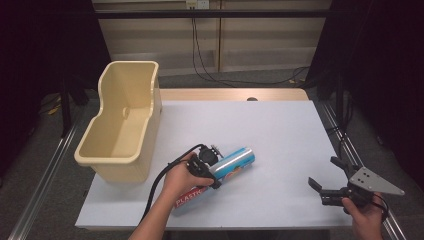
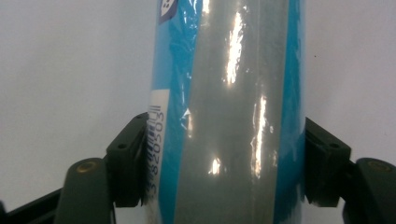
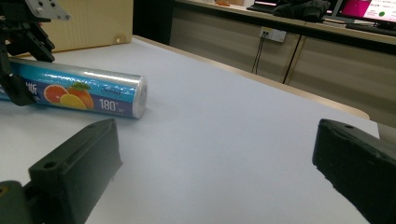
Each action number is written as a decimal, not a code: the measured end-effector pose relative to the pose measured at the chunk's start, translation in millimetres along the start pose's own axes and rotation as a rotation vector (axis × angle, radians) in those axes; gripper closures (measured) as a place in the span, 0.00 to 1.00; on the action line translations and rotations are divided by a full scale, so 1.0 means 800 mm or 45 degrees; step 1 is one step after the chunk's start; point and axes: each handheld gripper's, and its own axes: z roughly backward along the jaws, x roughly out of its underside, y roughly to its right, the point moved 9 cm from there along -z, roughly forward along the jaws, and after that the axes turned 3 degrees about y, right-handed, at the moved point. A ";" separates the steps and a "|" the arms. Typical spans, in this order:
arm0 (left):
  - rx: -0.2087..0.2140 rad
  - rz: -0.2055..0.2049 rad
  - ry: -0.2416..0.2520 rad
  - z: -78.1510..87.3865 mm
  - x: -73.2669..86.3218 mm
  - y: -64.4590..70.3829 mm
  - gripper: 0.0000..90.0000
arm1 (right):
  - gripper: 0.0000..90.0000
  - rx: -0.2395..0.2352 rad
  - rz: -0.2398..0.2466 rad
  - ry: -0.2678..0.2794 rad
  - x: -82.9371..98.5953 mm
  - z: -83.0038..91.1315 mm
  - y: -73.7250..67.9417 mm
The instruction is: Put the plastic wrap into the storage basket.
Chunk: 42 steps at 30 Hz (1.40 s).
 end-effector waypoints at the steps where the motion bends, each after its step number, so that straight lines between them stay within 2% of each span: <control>1: -0.012 -0.005 -0.009 0.001 0.000 0.001 0.35 | 0.00 -0.002 0.001 0.001 0.000 0.000 0.000; 4: -0.035 -0.027 -0.034 0.002 -0.001 0.002 0.35 | 0.00 -0.005 0.003 -0.004 0.001 -0.001 -0.001; 6: -0.017 0.014 -0.049 0.003 0.000 0.004 0.36 | 0.00 -0.005 0.004 -0.004 0.000 0.000 -0.001; 7: 0.005 0.077 -0.029 0.005 0.000 0.005 0.36 | 0.00 -0.003 0.005 -0.003 0.000 0.000 0.000; 10: 0.002 0.104 -0.022 0.010 0.000 0.002 0.36 | 0.00 0.001 0.002 -0.003 0.000 0.000 0.000; 13: 0.000 0.167 -0.021 0.022 0.001 -0.001 0.36 | 0.00 -0.001 0.001 -0.002 0.000 0.000 0.000; 14: -0.005 0.167 -0.020 0.026 0.001 -0.003 0.36 | 0.00 -0.003 0.001 0.003 -0.001 0.001 0.000; 16: -0.014 0.202 -0.018 0.034 0.000 -0.004 0.36 | 0.00 -0.002 0.005 0.005 -0.001 0.001 0.000; 17: -0.019 0.197 -0.030 0.039 0.000 -0.005 0.36 | 0.00 -0.002 0.005 0.005 -0.001 0.001 0.000; 18: -0.029 0.216 -0.024 0.042 -0.001 -0.005 0.36 | 0.00 -0.003 0.003 0.008 -0.002 0.001 0.000; 27: -0.051 0.278 -0.023 0.078 -0.007 -0.012 0.36 | 0.00 -0.004 0.004 0.011 -0.002 -0.001 -0.002; 30: -0.084 0.297 -0.015 0.096 -0.008 -0.019 0.36 | 0.00 -0.003 -0.007 0.023 -0.004 -0.001 -0.004; 31: -0.084 0.297 -0.015 0.096 -0.008 -0.019 0.36 | 0.00 -0.004 -0.007 0.025 -0.004 -0.001 -0.004; 42: -0.129 0.394 0.052 0.151 -0.011 -0.037 0.36 | 0.00 -0.014 -0.014 0.023 -0.003 -0.001 -0.006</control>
